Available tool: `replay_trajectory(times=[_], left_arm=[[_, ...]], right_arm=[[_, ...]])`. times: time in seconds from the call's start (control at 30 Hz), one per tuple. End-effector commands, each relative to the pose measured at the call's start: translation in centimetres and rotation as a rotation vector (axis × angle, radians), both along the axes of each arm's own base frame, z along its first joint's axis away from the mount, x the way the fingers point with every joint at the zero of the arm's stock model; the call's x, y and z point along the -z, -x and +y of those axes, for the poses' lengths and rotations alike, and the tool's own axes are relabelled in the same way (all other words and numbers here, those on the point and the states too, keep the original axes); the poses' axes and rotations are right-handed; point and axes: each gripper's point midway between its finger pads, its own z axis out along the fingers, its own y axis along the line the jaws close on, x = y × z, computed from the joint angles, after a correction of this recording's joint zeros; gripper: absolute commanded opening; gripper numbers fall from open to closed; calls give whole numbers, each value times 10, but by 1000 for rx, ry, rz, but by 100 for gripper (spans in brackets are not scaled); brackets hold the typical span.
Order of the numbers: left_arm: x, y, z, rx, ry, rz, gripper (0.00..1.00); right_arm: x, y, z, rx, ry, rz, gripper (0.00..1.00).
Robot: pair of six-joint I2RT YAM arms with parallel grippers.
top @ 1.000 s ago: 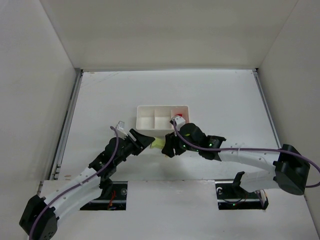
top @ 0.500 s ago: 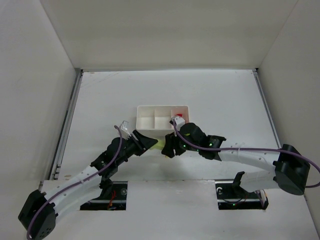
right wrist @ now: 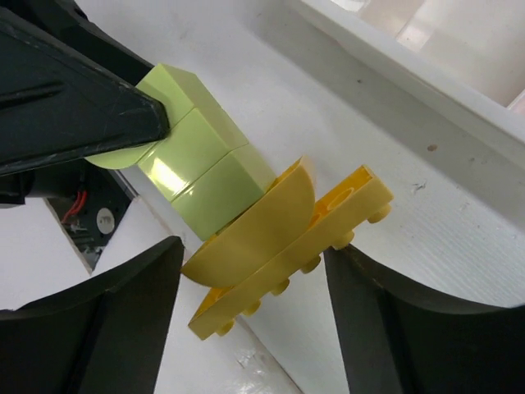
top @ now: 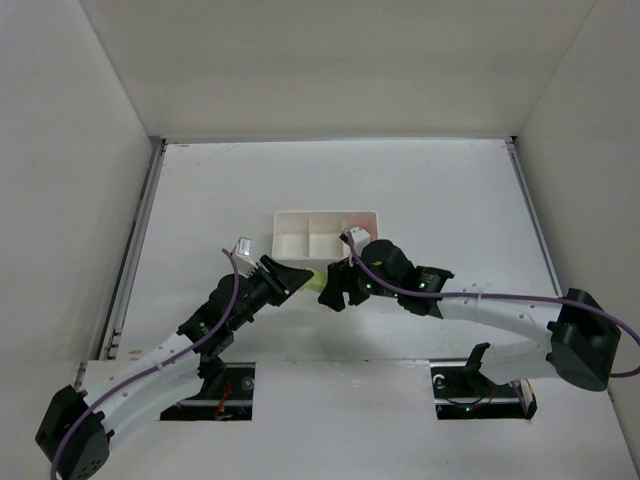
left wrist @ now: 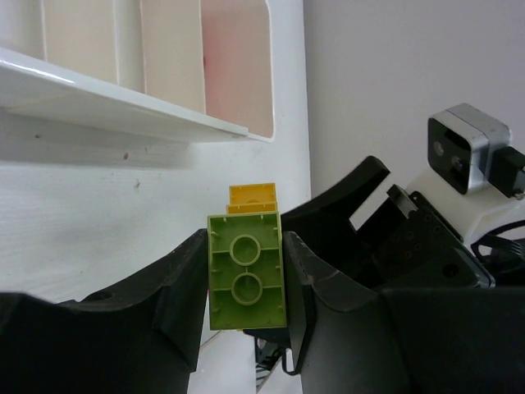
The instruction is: Sort the legos into containers by color
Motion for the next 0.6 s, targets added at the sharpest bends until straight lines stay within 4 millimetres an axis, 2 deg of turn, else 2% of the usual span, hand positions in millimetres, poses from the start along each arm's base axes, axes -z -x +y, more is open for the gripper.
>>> replay_trajectory(times=[0.0, 0.2, 0.37, 0.57], left_arm=[[-62, -1, -6, 6, 150, -110, 19], [-73, -6, 0, -32, 186, -117, 17], [-77, -11, 4, -61, 231, -111, 17], [-99, -13, 12, -83, 362, -148, 17]], right_arm=[[-46, -10, 17, 2, -149, -57, 79], [-73, -5, 17, -10, -269, -62, 90], [-112, -5, 8, 16, -427, -100, 98], [-130, -4, 3, 62, -615, -29, 100]])
